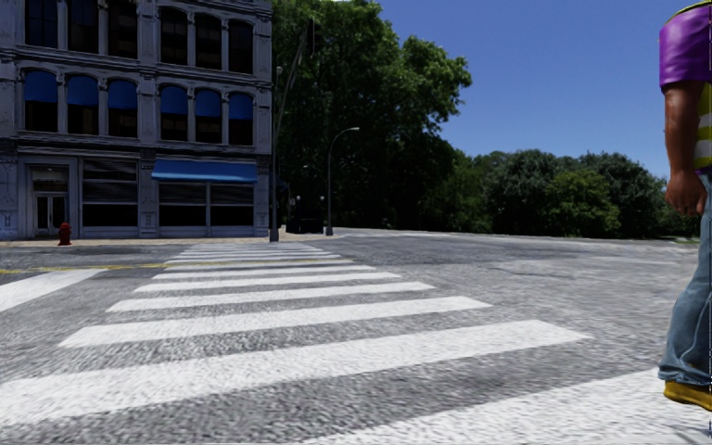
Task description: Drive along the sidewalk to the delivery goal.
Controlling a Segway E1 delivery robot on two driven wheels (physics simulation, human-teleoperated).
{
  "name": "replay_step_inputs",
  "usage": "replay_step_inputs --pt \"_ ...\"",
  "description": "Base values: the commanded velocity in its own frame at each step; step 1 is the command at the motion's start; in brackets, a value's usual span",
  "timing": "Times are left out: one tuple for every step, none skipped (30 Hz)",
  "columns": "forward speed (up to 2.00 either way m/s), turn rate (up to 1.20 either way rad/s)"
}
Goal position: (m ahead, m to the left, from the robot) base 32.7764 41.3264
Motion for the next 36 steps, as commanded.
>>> replay_step_inputs --pt "2.0 0.69" --pt "2.0 0.53" --pt "2.0 0.53" --pt "2.0 0.35" --pt "2.0 0.0" --pt "2.0 0.0" --pt "2.0 0.0" --pt "2.0 0.0" --pt "2.0 0.0" --pt "2.0 0.0" --pt "2.0 0.0" --pt "2.0 0.0" --pt "2.0 0.0" --pt "2.0 0.0" --pt "2.0 0.0" --pt "2.0 0.01" --pt "2.0 0.01" --pt "2.0 0.23" --pt "2.0 0.39" --pt "2.0 0.39" --pt "2.0 0.45" --pt "2.0 0.47" --pt "2.0 0.47" --pt "2.0 0.48" --pt "2.0 0.49" --pt "2.0 0.49" --pt "2.0 0.49" --pt "2.0 0.49" --pt "2.0 0.49" --pt "2.0 0.49" --pt "2.0 0.49" --pt "2.0 0.49" --pt "2.0 0.49" --pt "2.0 0.49" --pt "2.0 0.49" --pt "2.0 0.49"
